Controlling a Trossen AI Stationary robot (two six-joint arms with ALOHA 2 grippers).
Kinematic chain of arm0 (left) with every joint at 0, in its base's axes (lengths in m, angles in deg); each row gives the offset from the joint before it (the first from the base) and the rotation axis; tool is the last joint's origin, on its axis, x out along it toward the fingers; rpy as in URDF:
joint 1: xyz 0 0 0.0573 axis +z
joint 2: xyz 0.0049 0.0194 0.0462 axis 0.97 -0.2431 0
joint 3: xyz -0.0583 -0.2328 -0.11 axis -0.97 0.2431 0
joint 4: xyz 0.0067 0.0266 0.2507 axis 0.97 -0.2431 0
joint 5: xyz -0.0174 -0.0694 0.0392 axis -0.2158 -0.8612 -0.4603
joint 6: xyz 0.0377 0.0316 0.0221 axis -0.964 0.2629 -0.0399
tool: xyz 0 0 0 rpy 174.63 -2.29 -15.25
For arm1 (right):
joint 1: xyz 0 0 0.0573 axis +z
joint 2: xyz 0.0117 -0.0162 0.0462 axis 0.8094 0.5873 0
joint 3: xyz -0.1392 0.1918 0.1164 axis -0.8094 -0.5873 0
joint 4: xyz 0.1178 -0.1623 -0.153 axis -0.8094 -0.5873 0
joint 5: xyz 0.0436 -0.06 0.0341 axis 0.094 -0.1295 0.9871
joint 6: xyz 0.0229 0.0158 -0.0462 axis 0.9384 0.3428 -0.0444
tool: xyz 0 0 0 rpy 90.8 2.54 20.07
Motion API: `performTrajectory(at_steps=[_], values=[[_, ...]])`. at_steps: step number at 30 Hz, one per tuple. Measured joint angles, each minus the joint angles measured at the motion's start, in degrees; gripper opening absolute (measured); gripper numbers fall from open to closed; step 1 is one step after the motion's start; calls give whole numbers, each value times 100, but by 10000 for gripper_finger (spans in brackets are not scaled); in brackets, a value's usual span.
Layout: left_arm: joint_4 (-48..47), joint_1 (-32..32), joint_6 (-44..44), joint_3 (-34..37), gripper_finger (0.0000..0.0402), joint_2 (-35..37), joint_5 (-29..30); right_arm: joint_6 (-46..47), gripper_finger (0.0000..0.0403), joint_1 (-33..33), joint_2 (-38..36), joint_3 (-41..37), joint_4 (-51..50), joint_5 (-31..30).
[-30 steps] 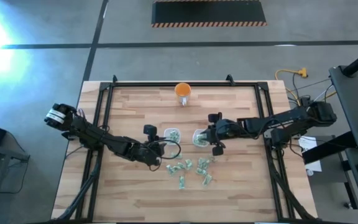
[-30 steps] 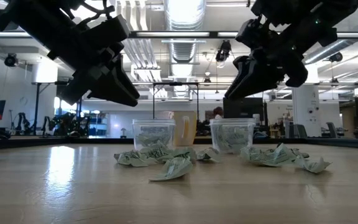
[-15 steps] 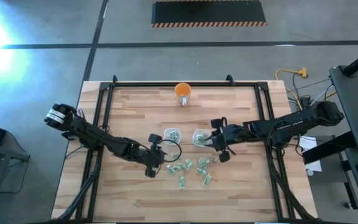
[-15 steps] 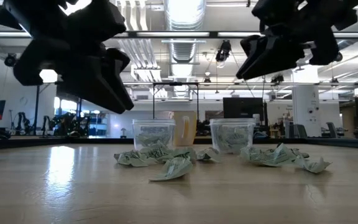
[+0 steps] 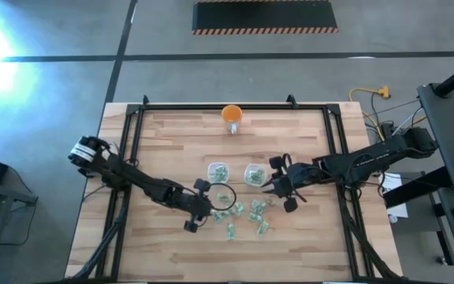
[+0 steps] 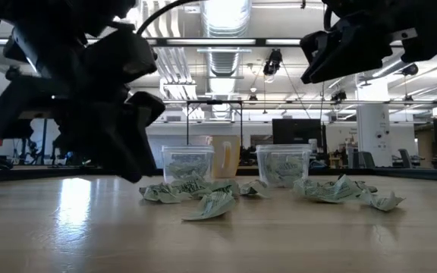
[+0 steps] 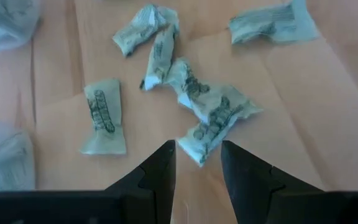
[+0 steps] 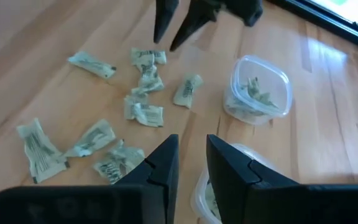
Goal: Pick and place Stevia / Truvia into bins
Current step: Put the green stevia packet into the left transparent container
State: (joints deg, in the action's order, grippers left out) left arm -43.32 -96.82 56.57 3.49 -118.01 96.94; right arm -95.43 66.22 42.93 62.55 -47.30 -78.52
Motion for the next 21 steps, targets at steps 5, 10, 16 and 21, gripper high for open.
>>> performTrajectory(at_steps=[5,10,16,21], values=[[129,13,7,-18,112,-144,-2,51,69,-2,-36,8,-1,21],[216,17,3,-22,112,-196,-28,119,66,-2,-48,8,-33,32],[290,43,-1,-9,112,-296,-50,129,68,-2,-48,8,-33,32],[342,81,-3,-40,112,-476,-72,151,64,-2,-48,8,-31,32]])
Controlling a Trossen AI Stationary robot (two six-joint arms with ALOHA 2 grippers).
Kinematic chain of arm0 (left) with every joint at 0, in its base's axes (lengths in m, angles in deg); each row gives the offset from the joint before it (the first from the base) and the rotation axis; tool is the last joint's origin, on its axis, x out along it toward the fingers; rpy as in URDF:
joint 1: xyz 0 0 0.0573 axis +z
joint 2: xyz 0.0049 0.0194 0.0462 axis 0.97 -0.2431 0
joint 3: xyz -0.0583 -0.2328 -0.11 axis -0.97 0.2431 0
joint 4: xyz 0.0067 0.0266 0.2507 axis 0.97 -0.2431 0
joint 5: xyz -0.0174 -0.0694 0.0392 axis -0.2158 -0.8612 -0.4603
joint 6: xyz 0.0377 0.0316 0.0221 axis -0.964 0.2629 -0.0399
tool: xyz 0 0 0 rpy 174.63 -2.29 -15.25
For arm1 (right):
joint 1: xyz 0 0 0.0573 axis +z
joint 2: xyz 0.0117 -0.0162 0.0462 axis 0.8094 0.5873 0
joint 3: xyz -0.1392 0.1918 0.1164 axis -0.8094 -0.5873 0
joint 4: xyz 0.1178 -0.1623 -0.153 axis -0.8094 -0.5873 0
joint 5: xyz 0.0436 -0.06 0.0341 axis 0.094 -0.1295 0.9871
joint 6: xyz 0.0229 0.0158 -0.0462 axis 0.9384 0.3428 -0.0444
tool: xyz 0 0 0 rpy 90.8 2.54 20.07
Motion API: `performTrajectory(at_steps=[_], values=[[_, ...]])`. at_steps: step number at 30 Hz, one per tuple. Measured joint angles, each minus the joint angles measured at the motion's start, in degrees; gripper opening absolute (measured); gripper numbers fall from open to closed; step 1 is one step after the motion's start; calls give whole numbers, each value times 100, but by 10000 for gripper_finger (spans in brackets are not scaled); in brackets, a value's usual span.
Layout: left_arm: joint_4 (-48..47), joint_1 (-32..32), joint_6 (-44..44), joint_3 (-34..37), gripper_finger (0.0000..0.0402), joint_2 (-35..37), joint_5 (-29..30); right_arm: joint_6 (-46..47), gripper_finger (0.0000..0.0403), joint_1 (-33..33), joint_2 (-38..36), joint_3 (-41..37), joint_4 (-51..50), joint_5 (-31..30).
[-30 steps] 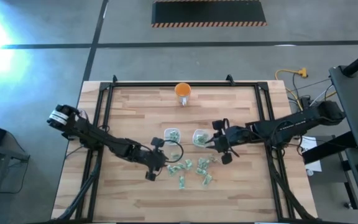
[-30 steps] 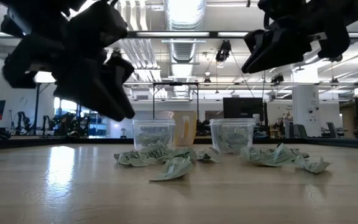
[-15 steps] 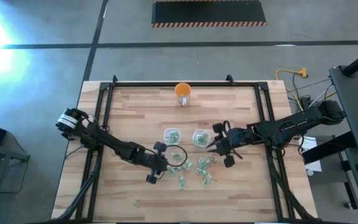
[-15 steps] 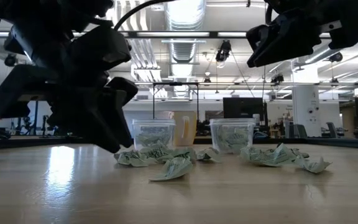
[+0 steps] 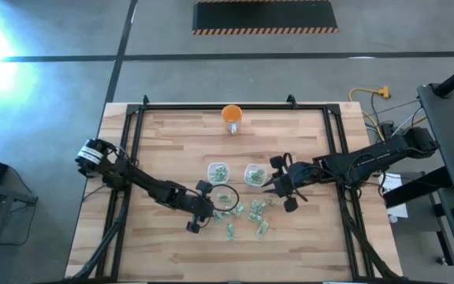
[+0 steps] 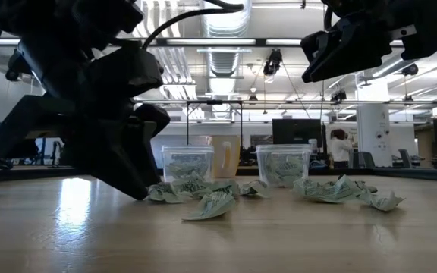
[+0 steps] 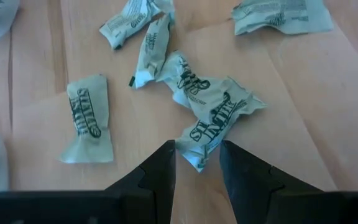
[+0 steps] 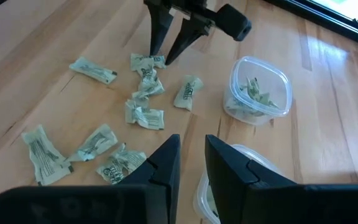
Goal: Pick and place Stevia / Truvia into bins
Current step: Put the green stevia packet into the left transparent container
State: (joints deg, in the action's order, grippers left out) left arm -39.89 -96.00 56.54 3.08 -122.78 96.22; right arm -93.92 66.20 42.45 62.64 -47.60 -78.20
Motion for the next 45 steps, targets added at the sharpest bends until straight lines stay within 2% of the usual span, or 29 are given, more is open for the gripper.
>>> performTrajectory(at_steps=[9,19,27,34,39,42,45], values=[[22,37,-10,-1,100,-26,-47,0,64,0,0,0,0,0],[-46,45,-157,8,7,-9,-56,0,64,0,2,0,-2,-2],[-228,54,-154,21,2,122,32,0,65,0,2,0,-2,-6],[-1180,51,505,33,2,503,156,0,65,-2,7,0,-13,-9],[-2291,47,1369,49,2,851,726,0,65,-2,7,0,-28,-12],[-2530,41,1529,56,2,1030,1380,0,65,-2,7,0,-48,-14],[-2515,39,1480,42,2,1167,1782,-2,63,-2,7,0,-55,-15]])
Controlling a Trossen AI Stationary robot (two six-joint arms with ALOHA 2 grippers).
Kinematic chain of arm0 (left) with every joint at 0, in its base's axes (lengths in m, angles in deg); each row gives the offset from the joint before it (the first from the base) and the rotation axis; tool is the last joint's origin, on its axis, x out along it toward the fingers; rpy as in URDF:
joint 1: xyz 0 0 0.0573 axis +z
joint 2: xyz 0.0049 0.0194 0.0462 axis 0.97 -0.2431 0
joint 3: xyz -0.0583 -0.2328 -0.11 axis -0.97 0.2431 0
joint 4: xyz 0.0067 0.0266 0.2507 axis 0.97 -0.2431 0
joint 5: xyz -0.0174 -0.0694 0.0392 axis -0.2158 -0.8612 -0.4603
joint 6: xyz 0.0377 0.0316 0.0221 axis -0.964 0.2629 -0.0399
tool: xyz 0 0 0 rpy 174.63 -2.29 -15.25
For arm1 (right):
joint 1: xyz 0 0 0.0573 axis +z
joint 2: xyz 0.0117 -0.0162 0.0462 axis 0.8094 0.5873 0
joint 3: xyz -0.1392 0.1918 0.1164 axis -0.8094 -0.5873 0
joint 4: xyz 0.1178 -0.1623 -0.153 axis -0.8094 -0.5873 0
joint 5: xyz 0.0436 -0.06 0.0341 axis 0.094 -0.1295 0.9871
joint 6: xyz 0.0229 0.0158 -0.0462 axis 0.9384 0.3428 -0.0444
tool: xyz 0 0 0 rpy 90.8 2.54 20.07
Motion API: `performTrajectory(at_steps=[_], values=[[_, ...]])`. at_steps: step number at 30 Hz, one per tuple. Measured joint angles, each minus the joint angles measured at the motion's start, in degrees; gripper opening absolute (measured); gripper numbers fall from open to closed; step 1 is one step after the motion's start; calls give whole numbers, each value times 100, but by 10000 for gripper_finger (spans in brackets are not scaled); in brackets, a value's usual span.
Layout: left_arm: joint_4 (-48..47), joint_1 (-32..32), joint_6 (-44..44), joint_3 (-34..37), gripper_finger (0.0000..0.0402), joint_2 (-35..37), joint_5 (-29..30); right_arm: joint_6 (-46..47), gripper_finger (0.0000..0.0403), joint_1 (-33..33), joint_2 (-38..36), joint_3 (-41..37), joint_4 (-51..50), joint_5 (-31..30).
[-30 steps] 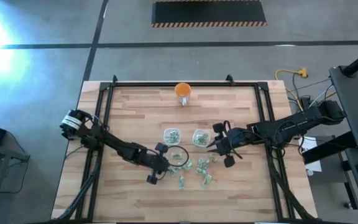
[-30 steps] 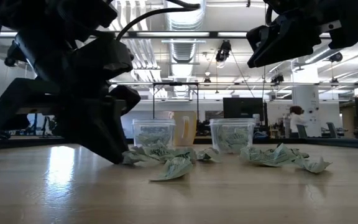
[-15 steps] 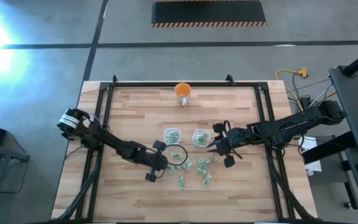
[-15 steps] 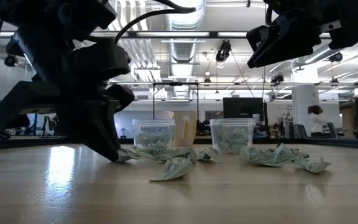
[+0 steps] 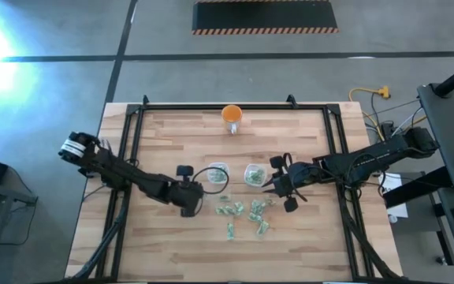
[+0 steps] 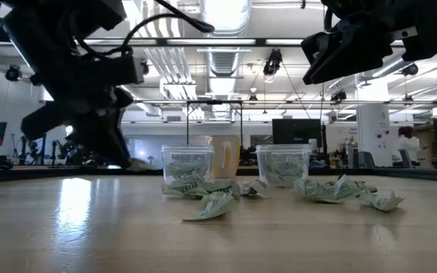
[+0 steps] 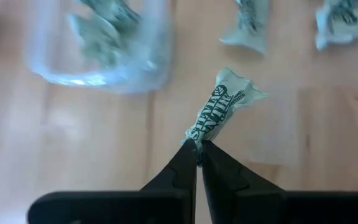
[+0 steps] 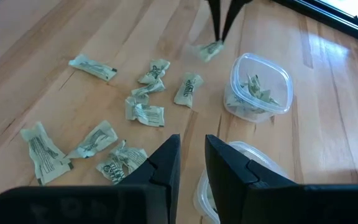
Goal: Pick and place Stevia / Truvia into bins
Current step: Put the green stevia packet into the left transparent container
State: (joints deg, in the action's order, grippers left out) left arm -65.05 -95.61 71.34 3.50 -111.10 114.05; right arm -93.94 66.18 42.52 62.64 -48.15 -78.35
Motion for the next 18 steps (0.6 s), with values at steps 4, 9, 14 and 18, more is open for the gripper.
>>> performTrajectory(at_steps=[4,9,14,18], values=[[-4,-9,-111,-25,2,201,345,0,59,0,0,0,-2,0],[-197,-9,-166,-21,2,497,770,0,59,0,0,0,-4,-2],[7,15,-738,-23,1,787,1357,0,59,0,0,0,-4,-2],[629,134,-1351,-4,1,881,1548,0,59,0,0,0,8,-2]])
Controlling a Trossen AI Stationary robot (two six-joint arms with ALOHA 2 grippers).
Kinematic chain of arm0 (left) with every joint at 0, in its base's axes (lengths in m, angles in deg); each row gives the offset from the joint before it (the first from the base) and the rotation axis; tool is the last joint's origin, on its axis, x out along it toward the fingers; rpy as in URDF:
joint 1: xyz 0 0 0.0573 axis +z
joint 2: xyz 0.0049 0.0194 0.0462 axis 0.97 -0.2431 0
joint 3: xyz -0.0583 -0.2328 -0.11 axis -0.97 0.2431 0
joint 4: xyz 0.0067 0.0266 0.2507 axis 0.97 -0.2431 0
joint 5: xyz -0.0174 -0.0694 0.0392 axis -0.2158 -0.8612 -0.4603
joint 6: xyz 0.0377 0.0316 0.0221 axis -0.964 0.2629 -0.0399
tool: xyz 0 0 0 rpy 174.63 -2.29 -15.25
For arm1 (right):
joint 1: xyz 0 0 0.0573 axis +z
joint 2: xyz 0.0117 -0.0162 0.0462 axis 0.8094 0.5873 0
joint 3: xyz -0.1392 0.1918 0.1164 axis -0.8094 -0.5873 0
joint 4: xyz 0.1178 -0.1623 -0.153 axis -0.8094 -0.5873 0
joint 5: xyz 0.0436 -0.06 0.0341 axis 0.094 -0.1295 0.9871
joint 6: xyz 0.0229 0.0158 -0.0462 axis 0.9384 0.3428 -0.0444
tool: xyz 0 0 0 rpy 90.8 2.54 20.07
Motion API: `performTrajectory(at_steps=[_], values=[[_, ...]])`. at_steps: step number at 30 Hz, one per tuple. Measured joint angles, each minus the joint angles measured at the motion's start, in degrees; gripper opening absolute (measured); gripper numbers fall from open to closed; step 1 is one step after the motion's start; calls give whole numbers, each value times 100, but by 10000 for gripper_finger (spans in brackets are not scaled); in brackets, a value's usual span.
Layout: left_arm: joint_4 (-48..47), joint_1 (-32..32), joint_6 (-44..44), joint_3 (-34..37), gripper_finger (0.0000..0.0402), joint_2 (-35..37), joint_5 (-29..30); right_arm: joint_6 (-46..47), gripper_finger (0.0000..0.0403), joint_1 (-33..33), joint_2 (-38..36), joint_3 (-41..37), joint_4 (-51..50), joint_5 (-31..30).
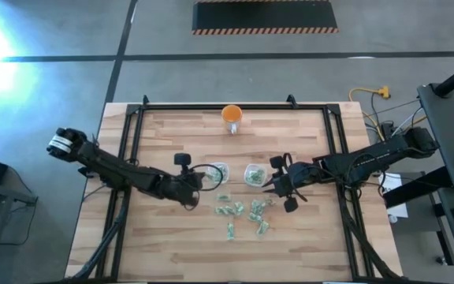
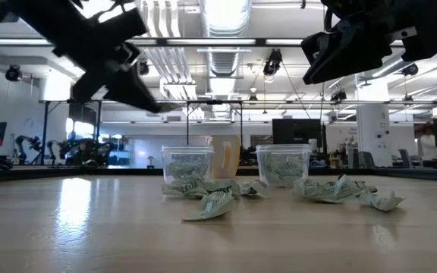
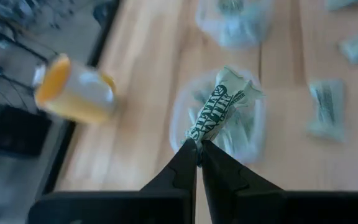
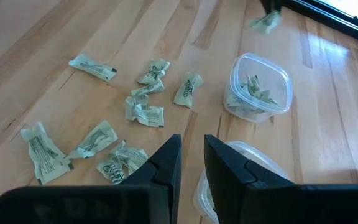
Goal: Pick and place Stevia / Truvia into bins
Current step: Put the green stevia packet into the left transparent container
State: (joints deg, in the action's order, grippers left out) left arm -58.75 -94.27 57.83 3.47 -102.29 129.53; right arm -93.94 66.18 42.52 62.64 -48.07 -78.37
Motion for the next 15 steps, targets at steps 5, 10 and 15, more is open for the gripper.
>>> performTrajectory(at_steps=[5,10,15], values=[[749,208,-718,4,1,-229,-62,0,58,0,0,0,45,0],[853,444,-924,-44,1,-576,-179,17,58,0,0,0,40,0],[1007,565,-1030,-44,1,-756,-193,25,59,-2,0,0,8,0]])
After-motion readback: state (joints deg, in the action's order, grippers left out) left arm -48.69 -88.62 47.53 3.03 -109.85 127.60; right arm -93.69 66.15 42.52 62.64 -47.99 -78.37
